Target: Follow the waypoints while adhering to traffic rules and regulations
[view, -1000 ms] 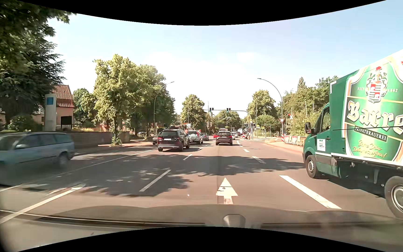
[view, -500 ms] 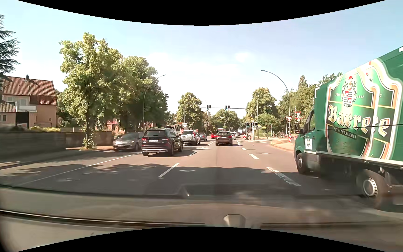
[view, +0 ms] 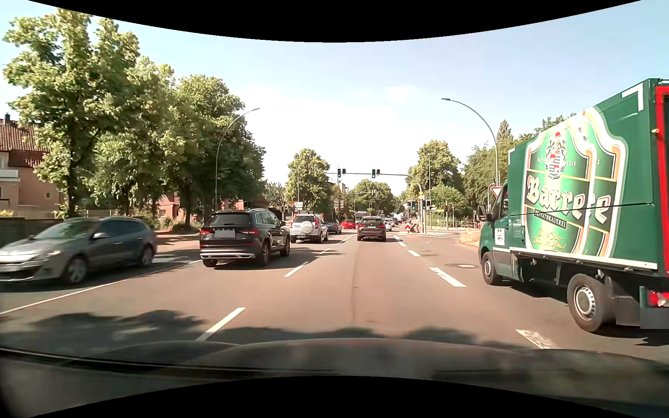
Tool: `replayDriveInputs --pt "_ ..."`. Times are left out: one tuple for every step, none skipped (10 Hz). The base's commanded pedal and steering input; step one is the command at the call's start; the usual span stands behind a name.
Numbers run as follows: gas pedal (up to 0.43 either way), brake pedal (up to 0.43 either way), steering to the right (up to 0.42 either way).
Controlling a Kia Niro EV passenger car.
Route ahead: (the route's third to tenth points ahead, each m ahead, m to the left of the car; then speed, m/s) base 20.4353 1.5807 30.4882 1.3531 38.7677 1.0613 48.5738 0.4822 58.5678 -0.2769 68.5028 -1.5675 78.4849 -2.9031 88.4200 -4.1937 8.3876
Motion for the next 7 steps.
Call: replayDriveInputs --pt "0.0 0.006 0.014" --pt "0.0 0.006 0.014" --pt "0.0 0.006 0.014" --pt "0.0 0.006 0.014" --pt "0.0 0.006 0.014" --pt "0.0 0.006 0.014" --pt "0.0 0.012 0.014"
